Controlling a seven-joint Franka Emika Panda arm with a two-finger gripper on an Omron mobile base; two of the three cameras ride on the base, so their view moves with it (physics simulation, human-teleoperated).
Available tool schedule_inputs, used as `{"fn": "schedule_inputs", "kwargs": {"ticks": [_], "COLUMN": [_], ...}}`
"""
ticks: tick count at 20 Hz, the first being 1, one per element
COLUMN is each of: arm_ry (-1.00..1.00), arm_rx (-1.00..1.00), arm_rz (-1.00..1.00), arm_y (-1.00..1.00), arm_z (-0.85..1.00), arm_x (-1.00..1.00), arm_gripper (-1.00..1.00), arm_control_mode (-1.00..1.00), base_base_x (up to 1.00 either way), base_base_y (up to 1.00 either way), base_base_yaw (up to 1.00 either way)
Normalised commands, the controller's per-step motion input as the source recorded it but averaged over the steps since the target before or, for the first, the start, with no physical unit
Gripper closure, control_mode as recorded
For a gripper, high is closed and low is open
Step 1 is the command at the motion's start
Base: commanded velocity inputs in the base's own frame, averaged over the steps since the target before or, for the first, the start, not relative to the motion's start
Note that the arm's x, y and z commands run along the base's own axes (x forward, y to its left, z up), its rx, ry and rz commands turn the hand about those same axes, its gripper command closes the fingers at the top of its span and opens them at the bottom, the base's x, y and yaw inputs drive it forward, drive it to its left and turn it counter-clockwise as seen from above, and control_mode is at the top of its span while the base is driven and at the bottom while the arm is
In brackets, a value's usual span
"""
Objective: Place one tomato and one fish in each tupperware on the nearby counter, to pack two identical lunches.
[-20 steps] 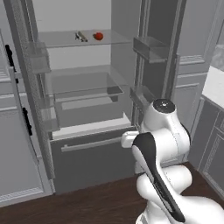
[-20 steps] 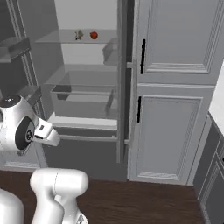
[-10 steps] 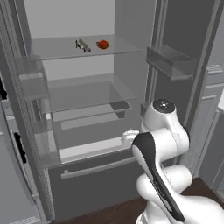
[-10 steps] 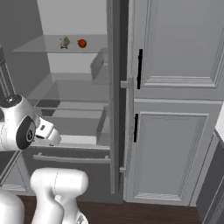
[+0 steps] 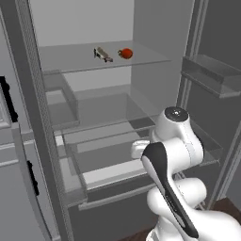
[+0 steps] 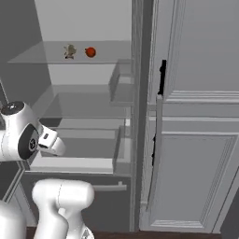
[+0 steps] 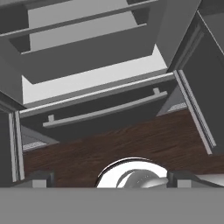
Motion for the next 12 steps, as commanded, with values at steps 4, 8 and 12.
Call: {"fn": "schedule_inputs", "kwargs": {"ticks": [4,8,12], "arm_ry": [0.0,0.0,0.0], "arm_rx": [0.0,0.0,0.0], "arm_rz": [0.0,0.0,0.0], "arm_y": [0.0,0.0,0.0], "arm_z": [0.0,0.0,0.0], "arm_x": [0.0,0.0,0.0], "arm_gripper": [-1.0,-1.0,-1.0], "arm_control_mode": [1.0,1.0,1.0], "base_base_x": [0.37,0.65,0.46], "base_base_y": [0.04,0.05,0.09], "base_base_yaw": [-0.17,-0.16,-0.12]}}
